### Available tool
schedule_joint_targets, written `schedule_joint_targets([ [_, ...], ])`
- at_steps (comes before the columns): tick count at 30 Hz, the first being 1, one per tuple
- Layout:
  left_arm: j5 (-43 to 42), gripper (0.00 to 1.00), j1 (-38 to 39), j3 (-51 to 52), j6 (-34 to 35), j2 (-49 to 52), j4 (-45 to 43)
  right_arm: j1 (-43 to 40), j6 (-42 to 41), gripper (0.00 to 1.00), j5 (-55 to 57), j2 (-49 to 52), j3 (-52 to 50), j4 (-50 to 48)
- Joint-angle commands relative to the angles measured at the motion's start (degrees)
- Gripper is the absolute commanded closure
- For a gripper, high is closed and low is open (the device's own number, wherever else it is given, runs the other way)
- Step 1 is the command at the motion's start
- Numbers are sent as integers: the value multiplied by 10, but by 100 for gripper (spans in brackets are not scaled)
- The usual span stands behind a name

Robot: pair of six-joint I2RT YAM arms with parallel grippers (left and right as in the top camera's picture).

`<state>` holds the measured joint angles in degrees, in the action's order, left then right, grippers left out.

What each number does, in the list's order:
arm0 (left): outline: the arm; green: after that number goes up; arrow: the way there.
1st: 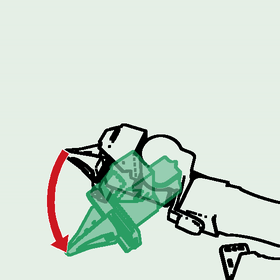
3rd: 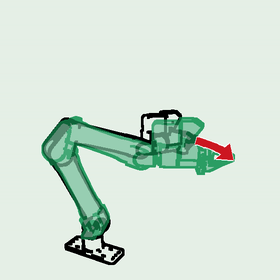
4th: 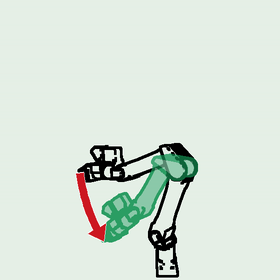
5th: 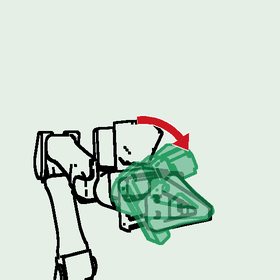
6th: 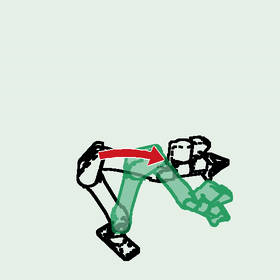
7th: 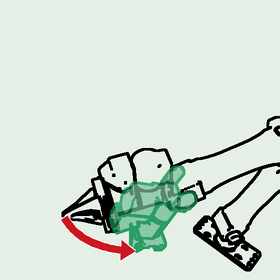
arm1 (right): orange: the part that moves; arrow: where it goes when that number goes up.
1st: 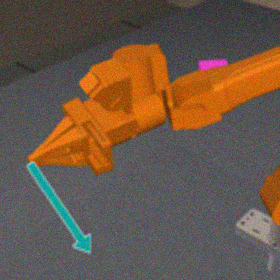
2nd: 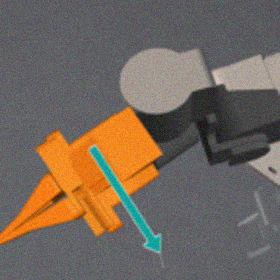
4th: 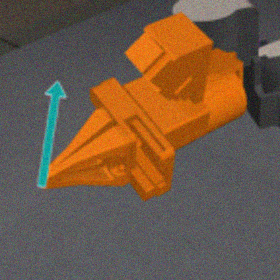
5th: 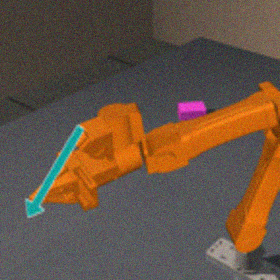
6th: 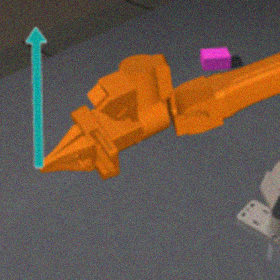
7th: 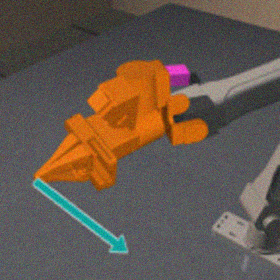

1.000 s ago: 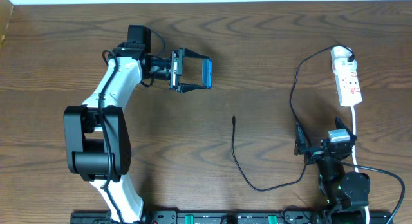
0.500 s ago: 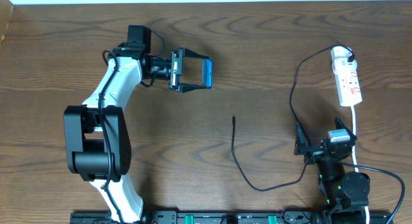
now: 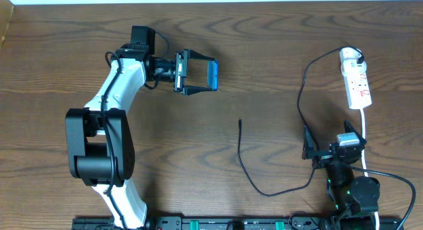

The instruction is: Plug charger to phone and switch on socket

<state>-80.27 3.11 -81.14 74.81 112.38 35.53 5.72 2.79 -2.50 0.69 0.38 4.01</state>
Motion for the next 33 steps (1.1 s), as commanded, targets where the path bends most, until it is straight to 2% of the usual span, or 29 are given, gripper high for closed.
schedule_joint_targets([
  [1, -7, 93, -2, -17, 1, -23, -1, 4, 7, 1, 5, -4, -1, 3],
  [10, 108, 93, -2, -17, -36, -23, -15, 4, 7, 1, 5, -4, -1, 3],
  [23, 109, 92, -2, -17, -91, -23, -38, 4, 7, 1, 5, -4, -1, 3],
  [33, 103, 93, -2, -17, -99, -23, -37, 4, 7, 1, 18, -4, -1, -15],
])
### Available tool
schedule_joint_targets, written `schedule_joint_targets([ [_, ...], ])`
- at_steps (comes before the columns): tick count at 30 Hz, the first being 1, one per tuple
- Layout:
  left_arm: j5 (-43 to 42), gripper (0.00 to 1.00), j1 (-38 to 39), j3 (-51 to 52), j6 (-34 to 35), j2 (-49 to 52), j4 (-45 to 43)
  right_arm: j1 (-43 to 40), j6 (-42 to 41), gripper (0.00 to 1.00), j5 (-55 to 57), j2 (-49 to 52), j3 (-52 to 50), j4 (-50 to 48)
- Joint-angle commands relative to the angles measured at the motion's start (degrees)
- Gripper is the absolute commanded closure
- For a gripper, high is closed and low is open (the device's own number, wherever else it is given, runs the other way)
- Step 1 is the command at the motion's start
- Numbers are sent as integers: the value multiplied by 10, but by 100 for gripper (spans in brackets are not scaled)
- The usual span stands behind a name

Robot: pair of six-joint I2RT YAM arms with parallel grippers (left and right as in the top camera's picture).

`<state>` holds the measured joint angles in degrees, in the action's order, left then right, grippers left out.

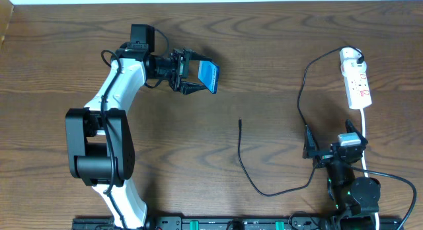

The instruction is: Plug charger to phone and switch on socket

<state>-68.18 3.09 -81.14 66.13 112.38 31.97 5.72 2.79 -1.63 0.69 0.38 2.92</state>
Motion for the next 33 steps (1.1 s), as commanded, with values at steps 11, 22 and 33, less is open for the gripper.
schedule_joint_targets([
  [11, -18, 93, -2, -17, -12, -23, -2, 4, 5, 1, -48, -4, 0, -55],
  [22, -18, 93, -2, -17, -12, -23, -2, 3, 5, 1, -48, 55, 103, -66],
  [33, -18, 93, -2, -17, -12, -23, -2, 3, 4, 1, -115, 309, 302, -65],
])
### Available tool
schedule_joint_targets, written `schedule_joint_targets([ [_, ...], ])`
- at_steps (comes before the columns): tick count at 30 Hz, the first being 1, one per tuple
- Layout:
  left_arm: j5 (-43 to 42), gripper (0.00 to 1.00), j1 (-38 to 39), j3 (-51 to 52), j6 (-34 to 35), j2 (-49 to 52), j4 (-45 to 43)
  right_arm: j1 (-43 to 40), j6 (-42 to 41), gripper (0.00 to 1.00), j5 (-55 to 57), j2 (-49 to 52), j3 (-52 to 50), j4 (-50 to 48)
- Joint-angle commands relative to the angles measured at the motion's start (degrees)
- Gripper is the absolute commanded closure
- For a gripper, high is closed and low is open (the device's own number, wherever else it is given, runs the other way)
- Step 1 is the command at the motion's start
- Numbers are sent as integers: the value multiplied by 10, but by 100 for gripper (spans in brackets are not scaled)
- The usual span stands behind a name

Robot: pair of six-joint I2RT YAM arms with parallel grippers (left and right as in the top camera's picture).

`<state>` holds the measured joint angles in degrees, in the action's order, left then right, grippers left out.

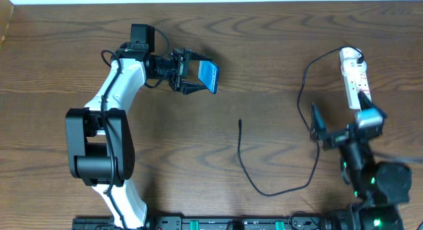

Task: Plug charger to phone and switch on socket
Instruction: 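Reach the right gripper toward the phone held by the left gripper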

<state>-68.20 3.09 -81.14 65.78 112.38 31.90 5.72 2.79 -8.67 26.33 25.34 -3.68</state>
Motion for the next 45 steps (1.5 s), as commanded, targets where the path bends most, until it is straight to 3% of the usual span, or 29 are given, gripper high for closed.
schedule_joint_targets([
  [1, -18, 93, -2, -17, -8, -23, -1, 3, 2, 1, -63, 82, 76, 3],
  [9, -15, 93, -2, -17, -8, -23, -1, 3, -51, 1, -202, 317, 281, 68],
  [17, 34, 93, -2, -17, 5, -23, 0, 3, -88, 1, -530, 536, 463, 107],
  [21, 36, 93, -1, -17, 9, -23, 1, 3, -92, 1, -627, 605, 485, 45],
  [33, 124, 93, -1, -17, 92, -23, 7, 34, -194, 1, -607, 684, 485, -18],
  [39, 124, 93, 3, -17, 91, -24, 6, 65, -285, 1, -469, 705, 485, 24],
  [45, 192, 93, 21, -17, 96, -42, 5, 88, -298, 1, -406, 715, 485, 70],
])
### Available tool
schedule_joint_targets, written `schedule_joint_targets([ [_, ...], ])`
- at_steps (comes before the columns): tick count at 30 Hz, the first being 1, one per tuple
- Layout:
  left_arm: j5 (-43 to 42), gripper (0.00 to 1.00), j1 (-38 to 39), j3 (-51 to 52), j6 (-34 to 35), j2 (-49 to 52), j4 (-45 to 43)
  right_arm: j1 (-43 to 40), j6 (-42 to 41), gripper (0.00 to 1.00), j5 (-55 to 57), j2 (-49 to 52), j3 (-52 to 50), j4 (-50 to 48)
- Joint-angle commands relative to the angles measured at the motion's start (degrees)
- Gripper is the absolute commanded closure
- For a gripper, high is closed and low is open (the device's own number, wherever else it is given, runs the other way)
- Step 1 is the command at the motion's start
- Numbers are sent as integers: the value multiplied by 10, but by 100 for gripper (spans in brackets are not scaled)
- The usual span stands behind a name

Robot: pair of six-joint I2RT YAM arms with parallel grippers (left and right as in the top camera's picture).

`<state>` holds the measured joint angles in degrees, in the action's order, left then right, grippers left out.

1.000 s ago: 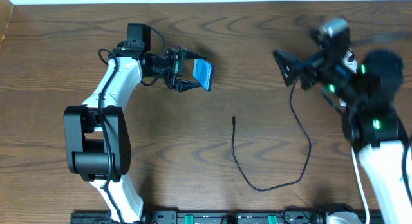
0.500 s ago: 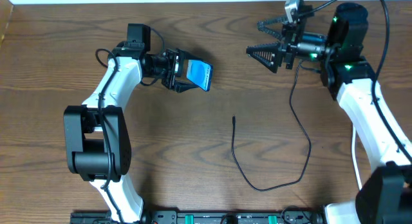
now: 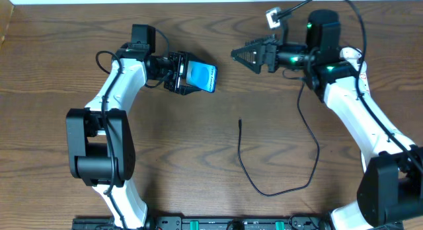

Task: Plug charger to phone and switch on socket
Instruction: 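Reach the right gripper toward the phone held by the left gripper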

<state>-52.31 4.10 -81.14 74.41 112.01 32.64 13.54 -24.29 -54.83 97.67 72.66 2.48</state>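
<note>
A phone [image 3: 201,76] with a lit blue screen is held off the table at the upper left, my left gripper [image 3: 188,73] shut on it. The black charger cable [image 3: 240,157] lies in a loop on the table, its free plug end [image 3: 240,122] pointing up below the phone's right side. My right gripper [image 3: 239,55] hovers at the upper middle, pointing left toward the phone, fingers apart and holding nothing. The socket strip at the right is mostly hidden under my right arm.
The wooden table's [image 3: 59,51] back edge runs along the top of the view. My right arm [image 3: 360,111] stretches across the right side, over the cable's far end. The rail with the arm bases [image 3: 218,223] sits along the front.
My right arm has moved from the right side near the socket strip up and left, its gripper now facing the phone. The left gripper turned the phone so more of its screen faces up.
The left gripper held the phone on edge at the upper left while the right arm rested low at the front right. The phone then tilted slightly. The right arm rose beside the socket strip, and now its gripper is at the upper middle near the phone.
</note>
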Motion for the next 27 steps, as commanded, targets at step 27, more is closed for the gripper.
schedule_joint_targets([
  [27, 95, 93, 60, -17, 126, -87, -58, 125, -7, 5, 220, 2, 10, 119],
])
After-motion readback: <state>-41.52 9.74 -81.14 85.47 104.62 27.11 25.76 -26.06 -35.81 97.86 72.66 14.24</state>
